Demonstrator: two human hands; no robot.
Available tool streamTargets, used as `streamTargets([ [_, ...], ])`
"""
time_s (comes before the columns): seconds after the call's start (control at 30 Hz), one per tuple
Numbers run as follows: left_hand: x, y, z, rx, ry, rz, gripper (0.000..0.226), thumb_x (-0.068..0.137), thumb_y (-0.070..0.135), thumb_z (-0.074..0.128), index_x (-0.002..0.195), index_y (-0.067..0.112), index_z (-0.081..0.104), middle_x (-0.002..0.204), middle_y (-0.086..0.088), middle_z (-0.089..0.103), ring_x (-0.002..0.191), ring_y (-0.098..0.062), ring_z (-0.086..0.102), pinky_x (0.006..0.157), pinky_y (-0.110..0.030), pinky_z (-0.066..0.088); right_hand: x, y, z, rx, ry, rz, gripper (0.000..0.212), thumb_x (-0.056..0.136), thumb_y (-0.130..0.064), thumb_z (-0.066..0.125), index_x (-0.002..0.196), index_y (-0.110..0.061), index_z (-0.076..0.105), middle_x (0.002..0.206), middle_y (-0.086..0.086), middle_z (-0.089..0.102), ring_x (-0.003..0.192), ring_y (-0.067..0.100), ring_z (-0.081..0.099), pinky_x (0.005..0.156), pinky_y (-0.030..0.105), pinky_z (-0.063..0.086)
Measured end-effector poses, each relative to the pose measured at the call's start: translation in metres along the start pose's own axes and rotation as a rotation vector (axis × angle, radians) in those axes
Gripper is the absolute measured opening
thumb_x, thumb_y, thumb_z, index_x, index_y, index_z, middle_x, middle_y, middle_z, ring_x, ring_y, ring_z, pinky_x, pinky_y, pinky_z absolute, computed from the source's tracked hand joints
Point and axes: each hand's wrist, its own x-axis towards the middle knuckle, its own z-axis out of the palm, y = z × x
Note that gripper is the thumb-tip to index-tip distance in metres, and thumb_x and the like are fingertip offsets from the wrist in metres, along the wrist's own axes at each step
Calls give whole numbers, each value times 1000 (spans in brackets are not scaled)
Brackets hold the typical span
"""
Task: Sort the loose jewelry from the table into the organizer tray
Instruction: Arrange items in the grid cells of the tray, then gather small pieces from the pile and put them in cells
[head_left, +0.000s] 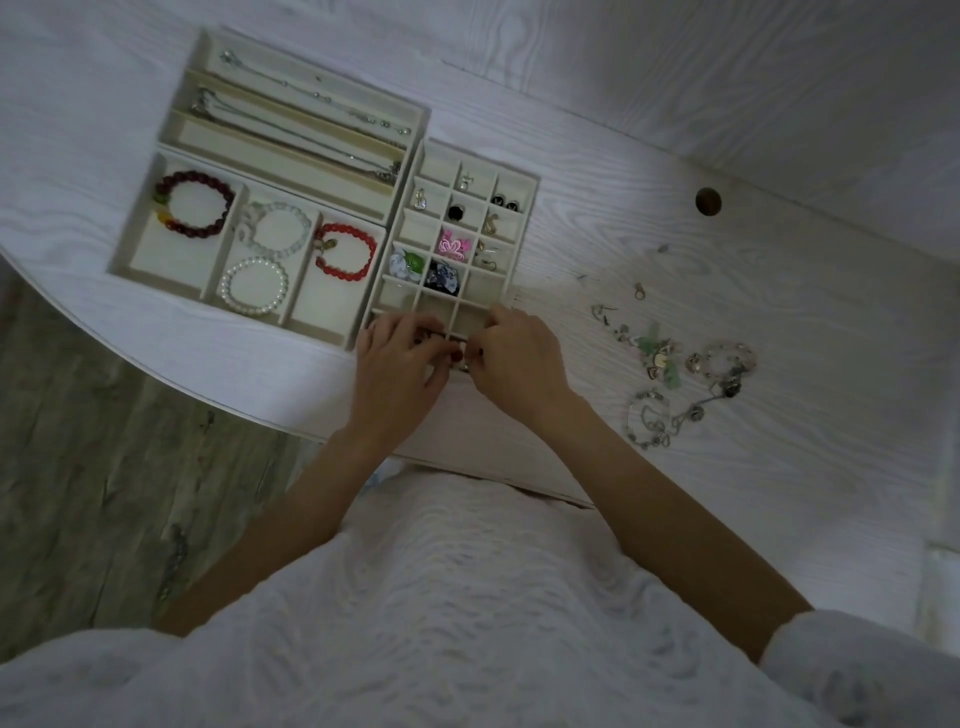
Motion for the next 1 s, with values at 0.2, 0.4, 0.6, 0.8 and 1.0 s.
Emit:
streamTargets([
  [0.2,-3,6,0,0,44,22,15,85,25,58,88,21,72,101,0,64,93,-20,41,75,-31,24,-26,16,14,28,14,-151,17,72,-6,70,88,-12,74,74,8,60,64,26,55,56,26,32],
  [0.4,-7,16,1,13,0,67,23,84,33,55,94,20,71,98,-1,65,95,-22,47,81,-36,30,-53,53,-1,393,20,14,20,90,-12,58,107,-14,69,98,0,64,84,10,47,73,22,32],
  [0.6,-2,38,-1,93,-124,30,31,80,42,59,95,18,71,79,5,69,77,-25,58,75,-31,30,-70,137,-5,125,235,479,19,89,-19,58,102,-8,67,97,15,66,91,33,54,79,38,39],
  [0.8,7,51,-4,113,-198,-137,22,71,22,79,91,16,73,75,0,71,79,-29,61,77,-36,36,-54,176,-4,75,89,737,36,86,-37,60,105,-7,63,113,20,55,109,37,44,89,41,34],
  [1.0,5,57,-1,155,-179,-160,21,70,17,79,90,14,72,77,-2,71,81,-31,61,77,-38,40,-55,176,3,132,147,570,20,84,-23,59,99,-10,64,107,14,59,106,32,45,84,37,31],
])
